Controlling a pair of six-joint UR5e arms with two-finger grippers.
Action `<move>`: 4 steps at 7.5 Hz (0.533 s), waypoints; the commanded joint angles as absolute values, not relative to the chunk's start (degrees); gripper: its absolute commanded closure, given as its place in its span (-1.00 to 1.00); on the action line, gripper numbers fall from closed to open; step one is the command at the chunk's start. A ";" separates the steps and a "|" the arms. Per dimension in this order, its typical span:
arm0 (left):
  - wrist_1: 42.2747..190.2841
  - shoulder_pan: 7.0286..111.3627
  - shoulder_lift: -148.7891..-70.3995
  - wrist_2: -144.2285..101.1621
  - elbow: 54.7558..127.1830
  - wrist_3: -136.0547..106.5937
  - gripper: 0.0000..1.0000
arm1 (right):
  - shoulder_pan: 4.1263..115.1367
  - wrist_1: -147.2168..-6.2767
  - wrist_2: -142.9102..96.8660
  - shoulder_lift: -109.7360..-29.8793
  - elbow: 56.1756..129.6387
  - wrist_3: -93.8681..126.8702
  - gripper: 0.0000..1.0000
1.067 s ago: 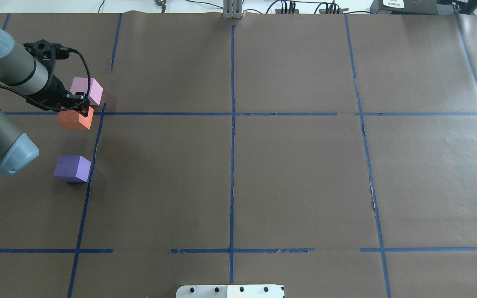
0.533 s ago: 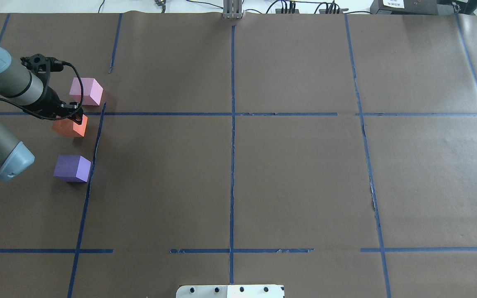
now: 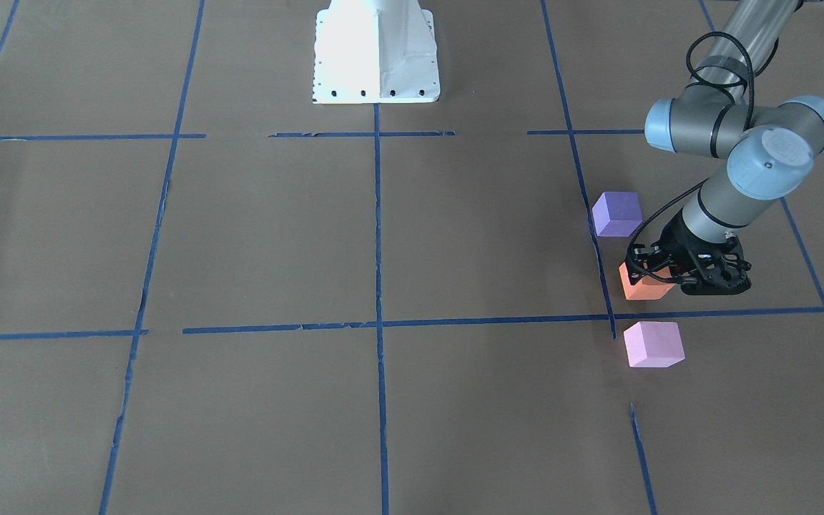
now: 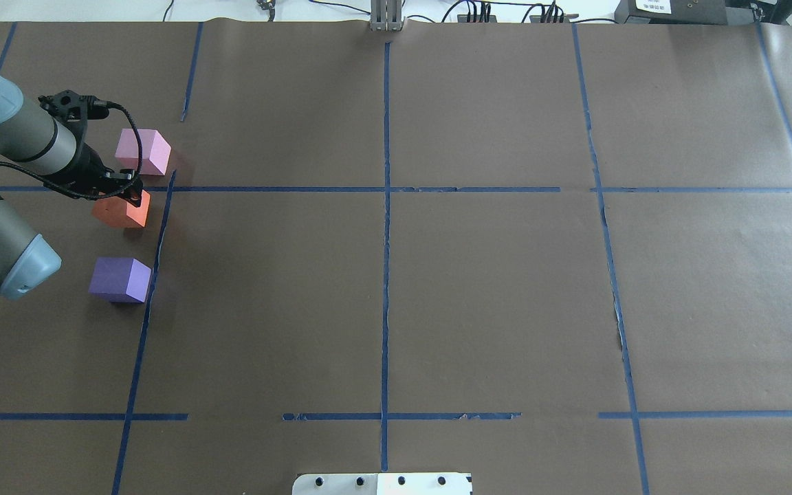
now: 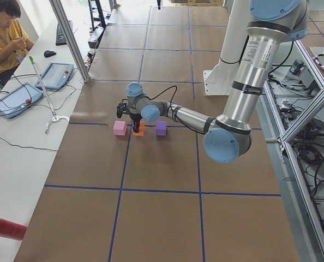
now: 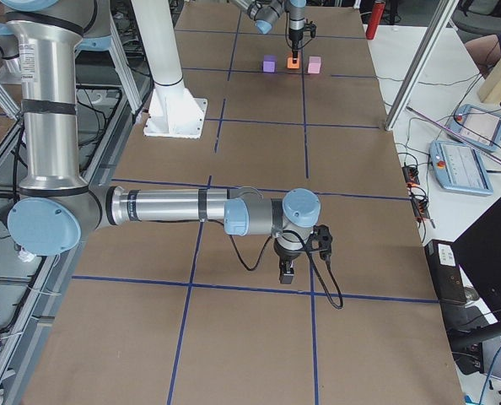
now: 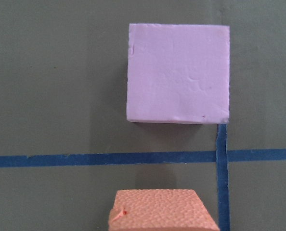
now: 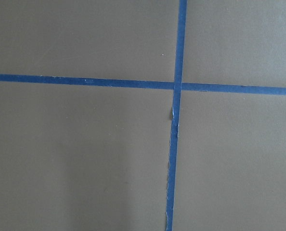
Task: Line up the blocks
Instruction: 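Lower the orange cube between the pink and purple cubes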
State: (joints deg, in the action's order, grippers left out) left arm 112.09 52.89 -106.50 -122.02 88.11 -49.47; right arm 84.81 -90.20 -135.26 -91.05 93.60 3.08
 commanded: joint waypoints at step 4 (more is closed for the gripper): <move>111.53 52.38 -106.61 -123.13 88.15 -50.71 0.28 | 84.81 -90.18 -135.26 -91.05 93.60 3.16 -1.00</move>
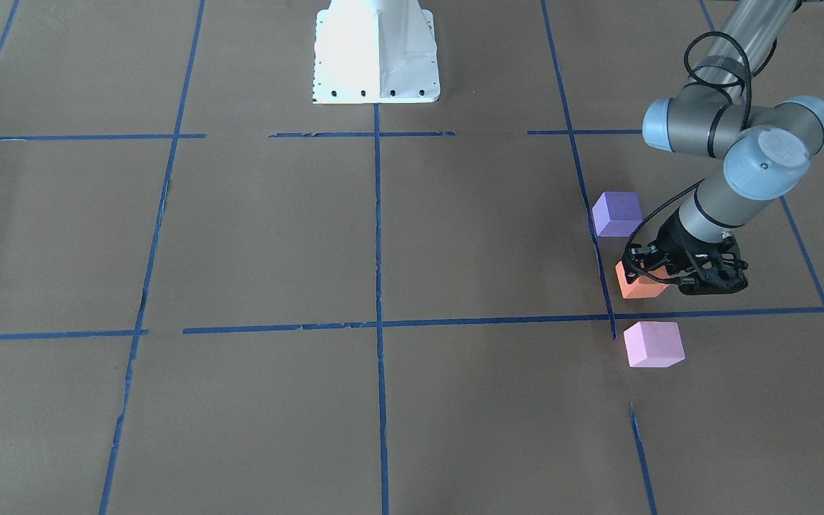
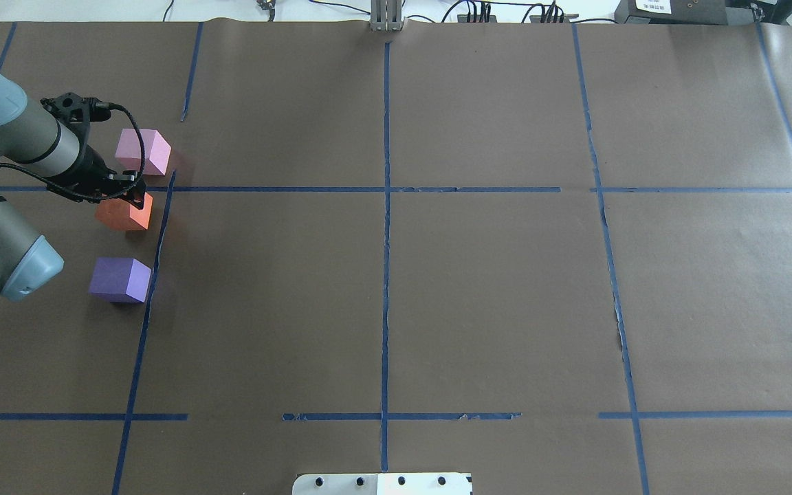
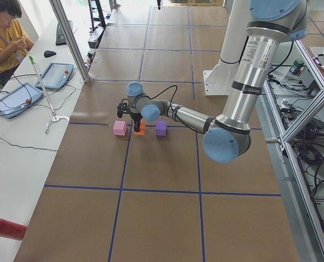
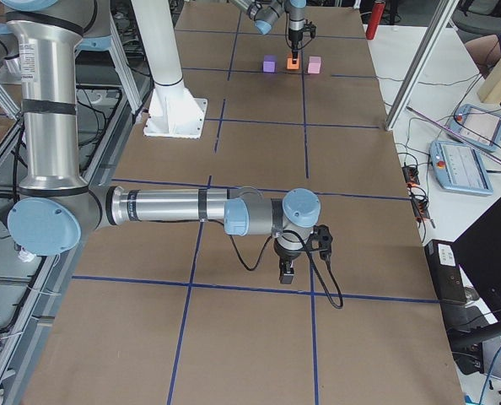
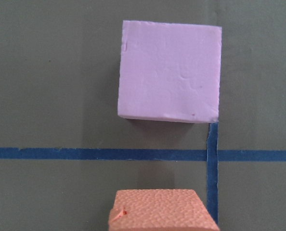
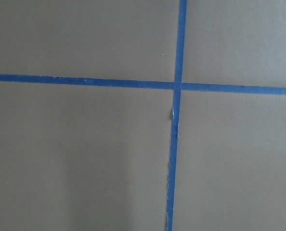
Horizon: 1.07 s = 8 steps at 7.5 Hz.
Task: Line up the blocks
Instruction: 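Lower the orange cube between the pink and purple cubes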
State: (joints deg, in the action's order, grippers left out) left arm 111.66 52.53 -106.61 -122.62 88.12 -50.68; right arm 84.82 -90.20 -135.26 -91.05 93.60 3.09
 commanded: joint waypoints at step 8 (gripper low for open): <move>111.36 51.42 -106.70 -123.22 87.89 -50.45 0.05 | 84.81 -90.18 -135.26 -91.05 93.60 3.08 -1.00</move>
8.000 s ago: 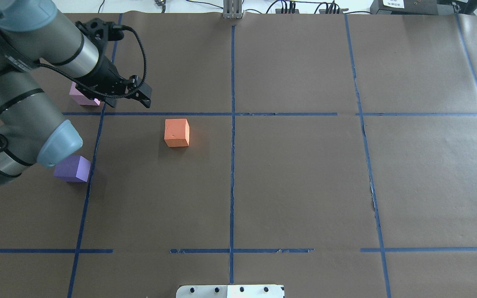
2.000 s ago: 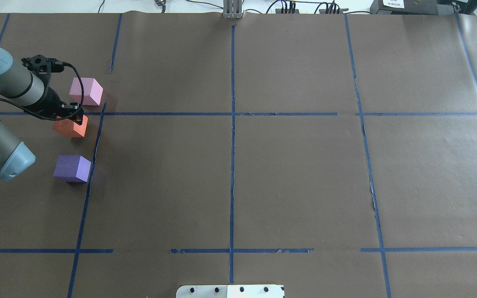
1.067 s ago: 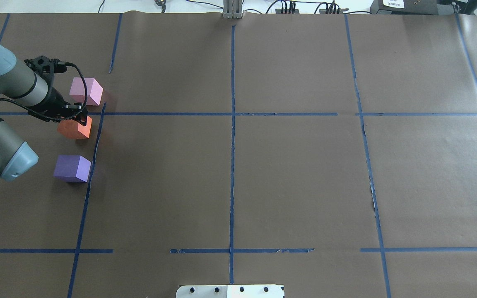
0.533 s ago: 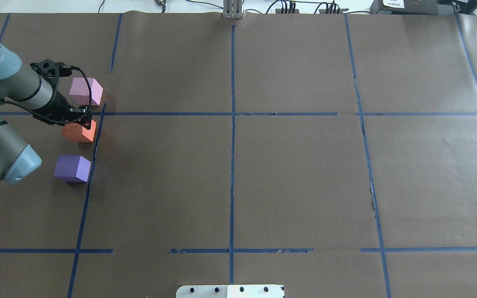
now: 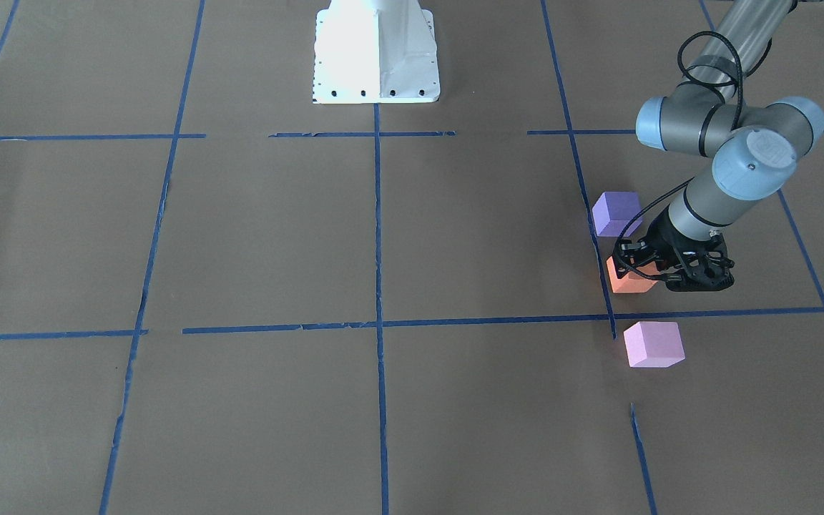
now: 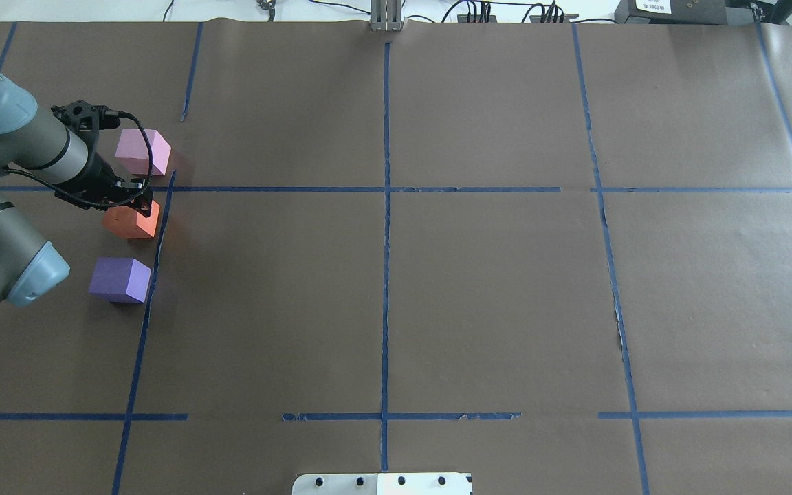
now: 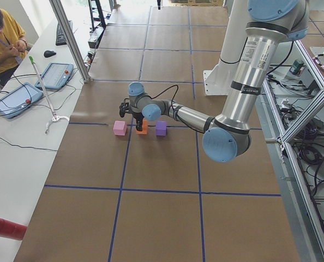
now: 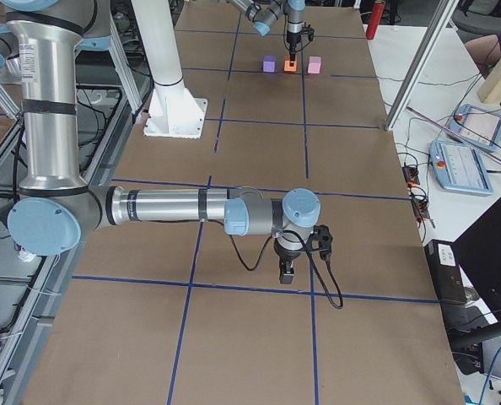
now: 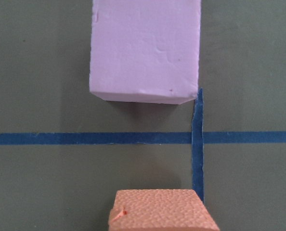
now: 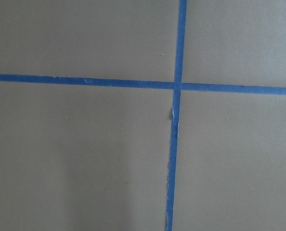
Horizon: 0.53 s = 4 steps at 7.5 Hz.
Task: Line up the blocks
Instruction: 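Lower the orange cube between the pink and purple cubes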
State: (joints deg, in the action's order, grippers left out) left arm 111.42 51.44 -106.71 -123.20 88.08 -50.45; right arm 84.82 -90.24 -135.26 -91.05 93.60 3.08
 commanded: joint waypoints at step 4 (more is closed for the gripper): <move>111.36 51.42 -106.61 -123.22 87.80 -50.36 -0.97 | 84.81 -90.26 -135.26 -91.05 93.60 3.08 -1.00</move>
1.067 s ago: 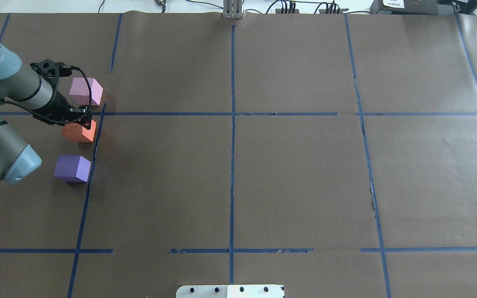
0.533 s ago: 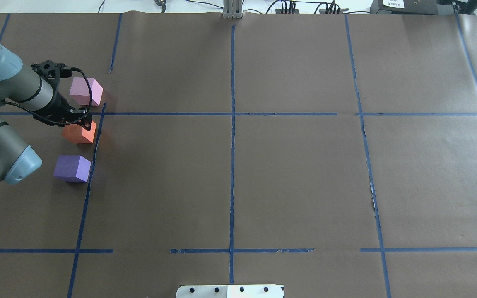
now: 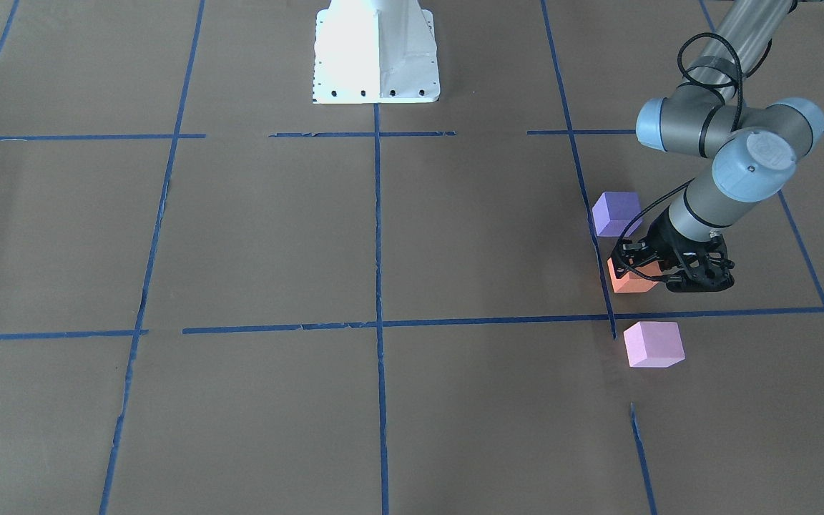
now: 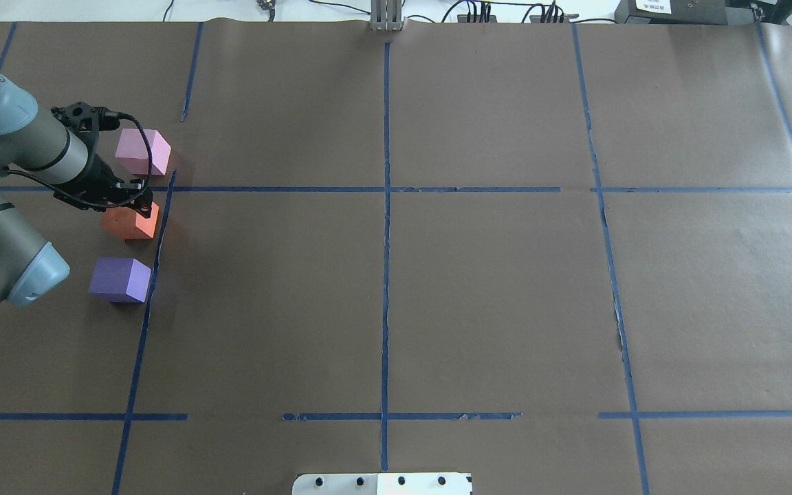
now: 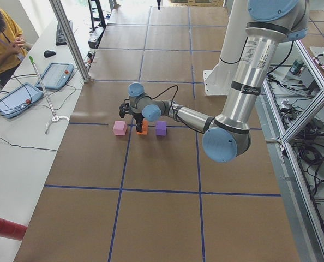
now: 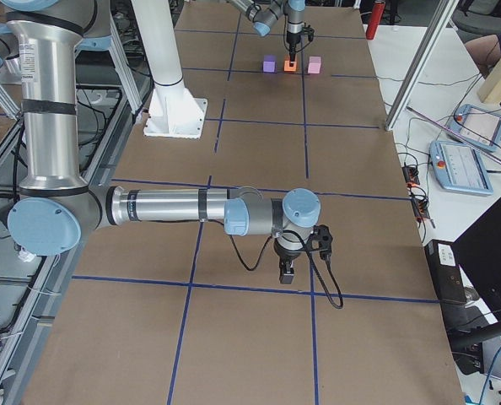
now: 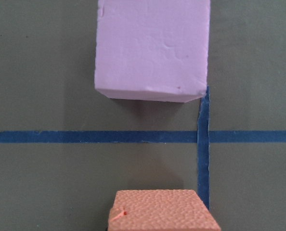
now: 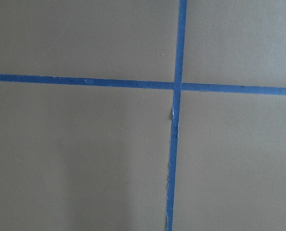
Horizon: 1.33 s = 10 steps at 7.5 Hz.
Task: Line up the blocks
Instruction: 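Open the left gripper and withdraw it away from the cubes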
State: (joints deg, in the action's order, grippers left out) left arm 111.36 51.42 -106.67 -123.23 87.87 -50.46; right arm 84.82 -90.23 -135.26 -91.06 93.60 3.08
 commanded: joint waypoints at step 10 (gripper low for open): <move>104.06 64.83 -99.61 -126.18 103.54 -33.91 -1.00 | 84.81 -90.18 -135.26 -91.05 93.60 3.08 -1.00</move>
